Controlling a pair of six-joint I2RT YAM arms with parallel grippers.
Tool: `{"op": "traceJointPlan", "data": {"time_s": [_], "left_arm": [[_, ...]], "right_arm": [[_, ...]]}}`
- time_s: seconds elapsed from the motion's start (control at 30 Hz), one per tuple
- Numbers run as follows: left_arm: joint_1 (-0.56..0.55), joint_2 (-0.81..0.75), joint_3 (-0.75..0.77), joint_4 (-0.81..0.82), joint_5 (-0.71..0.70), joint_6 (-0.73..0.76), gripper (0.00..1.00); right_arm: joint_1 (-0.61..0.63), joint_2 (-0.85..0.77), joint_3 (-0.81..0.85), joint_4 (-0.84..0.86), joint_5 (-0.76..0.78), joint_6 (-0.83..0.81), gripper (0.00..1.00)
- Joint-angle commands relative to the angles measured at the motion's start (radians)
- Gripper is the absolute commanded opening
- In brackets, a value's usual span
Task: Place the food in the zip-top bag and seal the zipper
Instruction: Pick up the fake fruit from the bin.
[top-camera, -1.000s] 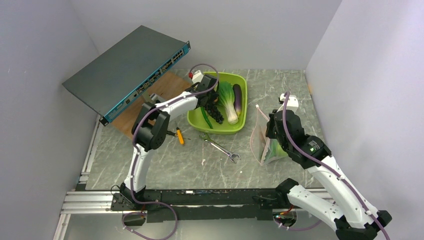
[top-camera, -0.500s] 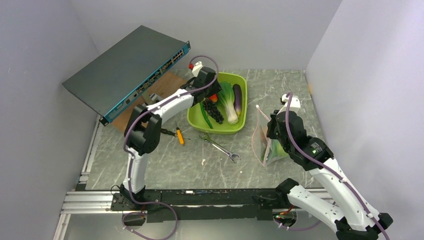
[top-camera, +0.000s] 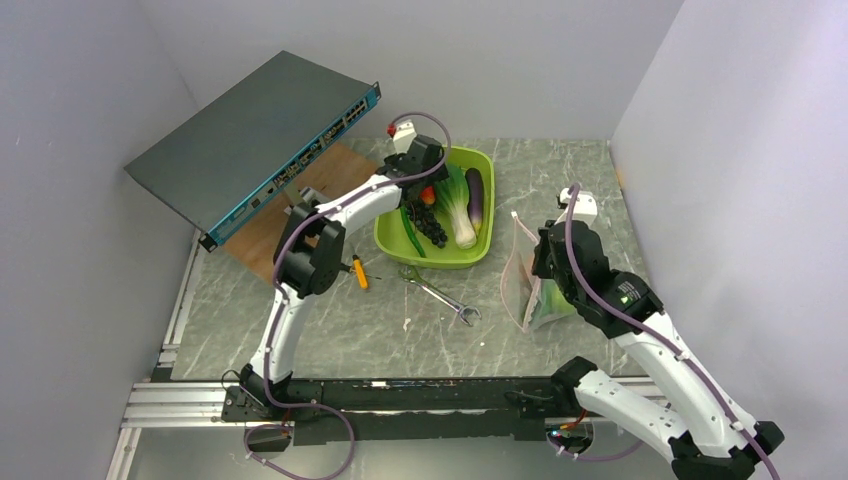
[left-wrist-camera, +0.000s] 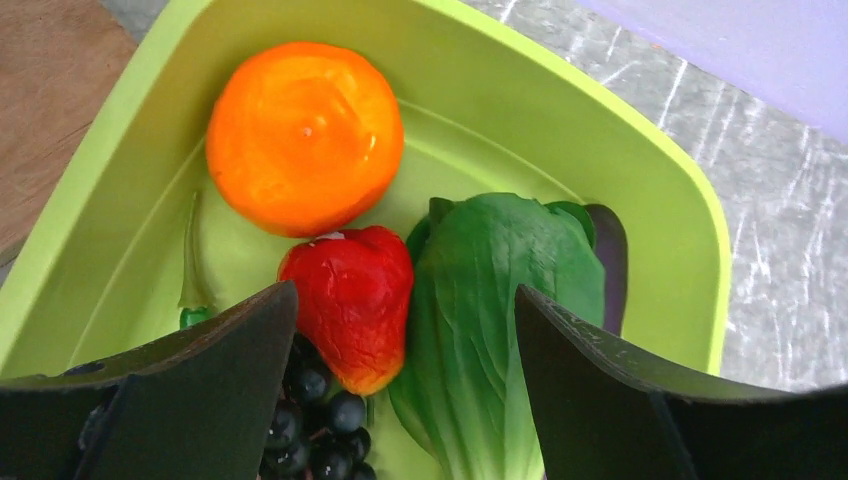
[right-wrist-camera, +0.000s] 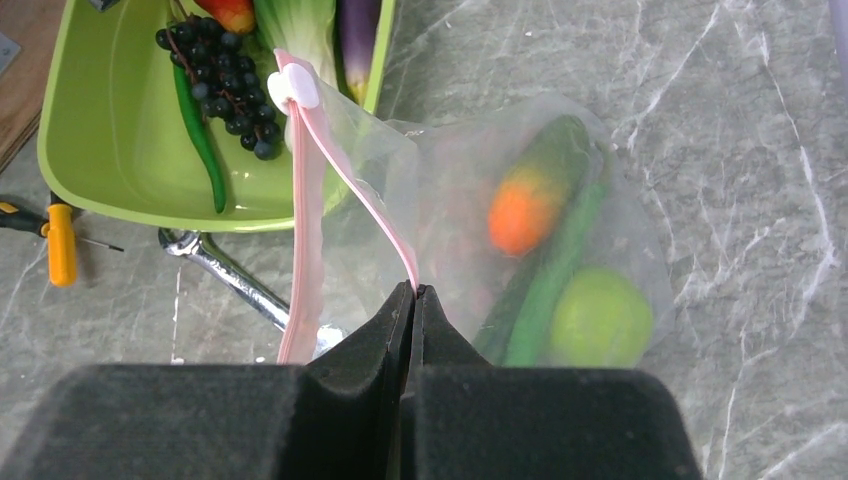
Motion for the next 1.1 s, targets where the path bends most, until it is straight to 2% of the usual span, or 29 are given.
{"op": "traceJointPlan", "data": {"time_s": [0.0,0.3,0.4,0.53,0.73,0.97,1.07], "left_arm": [[0.019,0.051,0.058,0.008,-0.051,0.007,0.84],[0.031,0.123,0.095,0.044,-0.018,-0.017,0.75],[0.033,0.115,0.08,0.055,0.002,-0.022,0.64],[0.032,0.066,0.044,0.058,0.019,-0.004,0.44],[0.032,-0.072,-0.029,0.082,0.068,0.054,0.29],[0.033,-0.306,-0.208,0.227,0.216,0.074,0.27],[0.032,-0.381,-0.259,0.244,0.328,0.073,0.27]], "right_arm": [[0.004,0.013,0.02,0.007,0.032,-0.009,0.0],[0.003,0.046,0.032,0.004,0.042,-0.004,0.0],[0.004,0.061,0.037,0.008,0.034,-0.002,0.0],[0.003,0.069,0.043,0.01,0.026,0.002,0.0],[0.003,0.059,0.048,0.007,0.009,0.0,0.0],[0.003,0.041,0.062,0.0,-0.014,-0.005,0.0],[0.002,0.04,0.066,0.007,-0.023,-0.007,0.0]]}}
